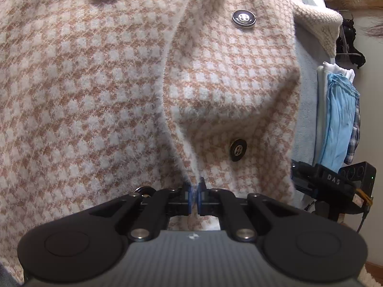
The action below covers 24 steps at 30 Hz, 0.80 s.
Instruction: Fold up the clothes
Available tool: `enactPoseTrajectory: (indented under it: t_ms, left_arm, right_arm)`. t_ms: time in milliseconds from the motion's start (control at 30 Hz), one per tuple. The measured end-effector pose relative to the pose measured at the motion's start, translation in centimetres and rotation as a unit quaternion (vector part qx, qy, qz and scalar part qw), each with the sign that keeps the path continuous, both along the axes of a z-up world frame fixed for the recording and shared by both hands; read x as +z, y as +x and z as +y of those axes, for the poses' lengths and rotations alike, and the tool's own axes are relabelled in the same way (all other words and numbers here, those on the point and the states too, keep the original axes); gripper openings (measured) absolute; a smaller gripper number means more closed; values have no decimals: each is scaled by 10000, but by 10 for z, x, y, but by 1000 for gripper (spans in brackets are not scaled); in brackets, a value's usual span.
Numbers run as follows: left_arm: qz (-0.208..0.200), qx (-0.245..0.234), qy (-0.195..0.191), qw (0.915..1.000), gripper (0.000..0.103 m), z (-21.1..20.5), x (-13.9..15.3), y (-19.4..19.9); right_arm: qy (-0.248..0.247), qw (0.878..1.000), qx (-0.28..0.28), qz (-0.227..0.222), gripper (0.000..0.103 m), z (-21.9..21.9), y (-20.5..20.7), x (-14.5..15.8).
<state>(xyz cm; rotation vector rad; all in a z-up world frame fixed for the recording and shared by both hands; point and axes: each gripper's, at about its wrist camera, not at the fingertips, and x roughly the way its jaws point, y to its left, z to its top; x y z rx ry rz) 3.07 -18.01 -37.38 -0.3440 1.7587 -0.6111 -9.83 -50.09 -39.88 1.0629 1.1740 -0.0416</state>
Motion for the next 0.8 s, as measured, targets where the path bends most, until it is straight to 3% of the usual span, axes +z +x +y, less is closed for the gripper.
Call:
enactPoseTrajectory:
  t_ms: [67,167,267,333,400,433,500,567,667,700,733,800]
  left_arm:
    - [161,64,-156,9997,4,5,7,4]
    - [283,-36,-298,9991,3,10,18,10]
    - [221,-367,-89,9990,3,9,19,16]
    - [254,-457,116,9986,4,6,6,18]
    - [438,-296,252,9983,4,2,-16,16]
    - [548,-173,286,9979,4,1,-26,15]
    - [667,-12,273,9974,5,4,-35,15]
    - [711,75,216,9972,6,7,-40,16]
    - [749,157,146,9970,15,10,-40,14]
    - [767,177,122,9968,19,9,-39,14]
    - [775,194,95,9968,26,9,-39,13]
    - [769,221,58,9968,35,6,-38,12]
  right_arm:
    - [-520,9983,265,55,6,5,2,10]
    - [-1136,9929,348,47,5,3,-1,35]
    - [-1945,9799,436,-68,5,3,-8,68]
    - [-2897,9554,546,184,1,3,-11,73]
    - [-3781,9203,766,648,1,-5,-14,54]
    - [-3877,9152,795,761,1,-11,-18,46]
    - [-3710,9230,630,804,4,-24,-29,40]
    - [-3542,9324,536,475,4,-29,-38,52]
    - [-3496,9318,958,-195,10,-13,-48,79]
    - [-3458,9297,1204,-387,15,-4,-51,86]
    - [-3403,9265,1505,-556,27,6,-52,91]
    - [-3403,9082,2279,-865,51,38,-51,97]
